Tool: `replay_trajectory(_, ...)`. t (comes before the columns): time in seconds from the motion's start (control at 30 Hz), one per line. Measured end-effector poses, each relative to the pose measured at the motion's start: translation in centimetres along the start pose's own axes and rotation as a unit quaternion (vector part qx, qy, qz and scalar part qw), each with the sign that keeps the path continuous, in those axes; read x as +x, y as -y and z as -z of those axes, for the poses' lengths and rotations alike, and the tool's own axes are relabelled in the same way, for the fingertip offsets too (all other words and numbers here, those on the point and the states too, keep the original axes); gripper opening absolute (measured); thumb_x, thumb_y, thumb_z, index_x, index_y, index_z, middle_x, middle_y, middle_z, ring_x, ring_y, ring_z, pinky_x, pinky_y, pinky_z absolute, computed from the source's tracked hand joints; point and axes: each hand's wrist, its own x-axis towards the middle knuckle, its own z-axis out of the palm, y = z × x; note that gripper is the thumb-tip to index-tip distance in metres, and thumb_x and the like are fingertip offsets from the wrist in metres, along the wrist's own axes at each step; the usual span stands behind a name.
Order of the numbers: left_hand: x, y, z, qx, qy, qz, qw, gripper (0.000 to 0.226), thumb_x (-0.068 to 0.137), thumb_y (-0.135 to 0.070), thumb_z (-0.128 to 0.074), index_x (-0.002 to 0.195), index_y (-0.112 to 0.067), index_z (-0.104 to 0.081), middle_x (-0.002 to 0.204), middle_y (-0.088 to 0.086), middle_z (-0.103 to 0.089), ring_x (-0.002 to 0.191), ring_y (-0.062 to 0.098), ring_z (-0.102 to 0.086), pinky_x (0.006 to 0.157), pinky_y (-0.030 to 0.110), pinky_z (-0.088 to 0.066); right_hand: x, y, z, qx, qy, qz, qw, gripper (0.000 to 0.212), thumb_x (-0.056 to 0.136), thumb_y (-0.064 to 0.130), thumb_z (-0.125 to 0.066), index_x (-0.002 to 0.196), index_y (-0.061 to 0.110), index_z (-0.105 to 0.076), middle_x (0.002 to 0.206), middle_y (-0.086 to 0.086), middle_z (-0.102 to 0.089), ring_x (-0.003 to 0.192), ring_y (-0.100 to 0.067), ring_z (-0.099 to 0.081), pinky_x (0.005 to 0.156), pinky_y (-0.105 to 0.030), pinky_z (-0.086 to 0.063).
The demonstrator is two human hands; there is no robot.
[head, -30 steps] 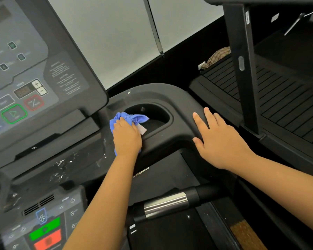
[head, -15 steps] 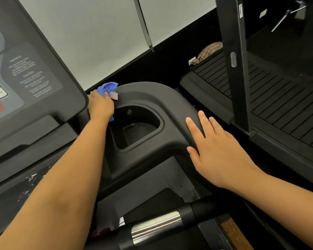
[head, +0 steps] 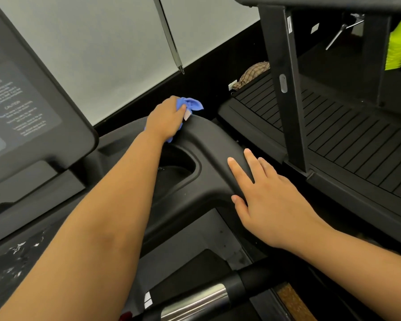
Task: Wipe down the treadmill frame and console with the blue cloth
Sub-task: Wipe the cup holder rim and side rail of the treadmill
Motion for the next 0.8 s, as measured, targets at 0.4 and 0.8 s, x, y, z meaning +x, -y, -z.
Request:
replay_trajectory(0.4, -7.4, -8.1, -2.8, -0.011, 0.026, -0.117, 0.993, 0.036, 0.099, -0.028, -0.039, 0.132, -0.018, -0.048, 0.136, 0.001, -0.048, 0.123, 0.017, -0.044, 0.085, 0.025, -0.034, -0.1, 0.2, 1.3, 0.055, 0.011, 0.016, 0.998, 0.070, 0.096, 0.045, -0.036, 0.152, 0.021, -0.003, 0.159, -0.014, -0.006, 0.142, -0.031, -0.022, 0.103, -0.039, -0.040)
replay_trajectory(0.8, -21.1, -7.0, -2.3, 0.163, 0.064, -0.104, 0.979, 0.061, 0.100, -0.022, -0.038, 0.150, -0.004, -0.009, 0.158, 0.016, -0.009, 0.147, 0.028, -0.007, 0.117, 0.035, -0.022, -0.3, 0.5, 1.6, 0.099, 0.001, -0.020, 0.995, 0.087, 0.093, 0.045, -0.044, 0.151, 0.012, 0.012, 0.159, -0.015, -0.007, 0.144, -0.027, -0.020, 0.103, -0.042, -0.038)
